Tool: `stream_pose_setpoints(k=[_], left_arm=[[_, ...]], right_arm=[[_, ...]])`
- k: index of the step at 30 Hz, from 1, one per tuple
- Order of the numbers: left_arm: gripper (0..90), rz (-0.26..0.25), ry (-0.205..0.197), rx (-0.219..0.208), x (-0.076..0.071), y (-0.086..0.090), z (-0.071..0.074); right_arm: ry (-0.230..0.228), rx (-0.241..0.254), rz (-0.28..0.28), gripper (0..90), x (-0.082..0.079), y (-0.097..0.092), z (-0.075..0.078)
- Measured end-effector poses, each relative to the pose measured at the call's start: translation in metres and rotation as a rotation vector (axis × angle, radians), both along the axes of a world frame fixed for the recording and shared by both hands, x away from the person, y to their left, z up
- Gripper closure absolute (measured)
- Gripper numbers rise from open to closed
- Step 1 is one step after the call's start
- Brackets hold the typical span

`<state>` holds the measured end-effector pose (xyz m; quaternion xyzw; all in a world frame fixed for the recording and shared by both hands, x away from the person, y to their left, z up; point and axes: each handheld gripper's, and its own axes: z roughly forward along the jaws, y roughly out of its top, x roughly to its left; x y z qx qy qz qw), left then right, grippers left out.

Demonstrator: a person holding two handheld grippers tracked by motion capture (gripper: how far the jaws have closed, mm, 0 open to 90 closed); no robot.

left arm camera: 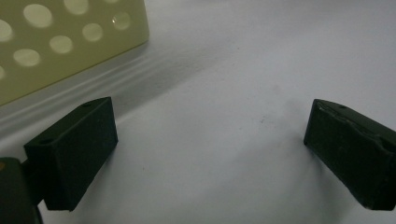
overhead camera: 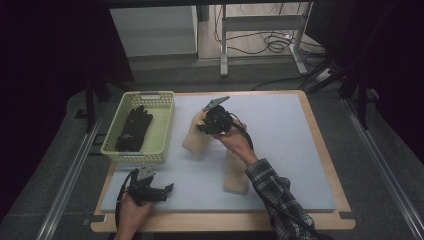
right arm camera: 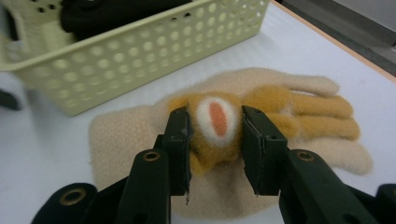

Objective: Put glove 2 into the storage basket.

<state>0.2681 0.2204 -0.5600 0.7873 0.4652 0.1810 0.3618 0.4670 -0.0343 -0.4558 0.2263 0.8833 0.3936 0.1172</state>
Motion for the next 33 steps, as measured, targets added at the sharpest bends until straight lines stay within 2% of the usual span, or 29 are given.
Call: stream_pose_setpoints(k=[8,13,17,21,25,28,32,33], left_arm=[[3.1,0.0,-0.001,-0.003,0.0,0.0,0.0],[3.1,0.001,0.0,-0.002,0.0,0.0,0.0],[3.0,0.0,0.0,0.0,0.0,0.0,0.0],[3.0,0.002,-0.001,-0.001,0.0,0.0,0.0],[3.0,0.005,-0.001,-0.004,0.0,-0.001,0.0],[3.0,0.005,-0.001,-0.003,0.0,-0.001,0.0],[3.0,0.003,0.001,-0.001,0.0,0.0,0.0],[3.0,0.003,0.001,-0.001,0.0,0.0,0.0]], right_arm=[[0.014,0.012,0.059,63.9,-0.028,-0.028,0.017],[0.022,0.027,0.09,63.9,-0.053,-0.056,0.03],[0.02,0.017,0.1,63.9,-0.071,-0.077,0.035],[0.012,-0.014,0.107,63.8,-0.091,-0.1,0.037],[0.02,-0.067,0.12,63.7,-0.103,-0.116,0.028],[0.034,-0.106,0.13,63.7,-0.104,-0.122,0.014],[0.083,-0.126,0.135,61.5,-0.101,-0.123,-0.012],[0.095,-0.136,0.135,57.2,-0.101,-0.121,-0.02]])
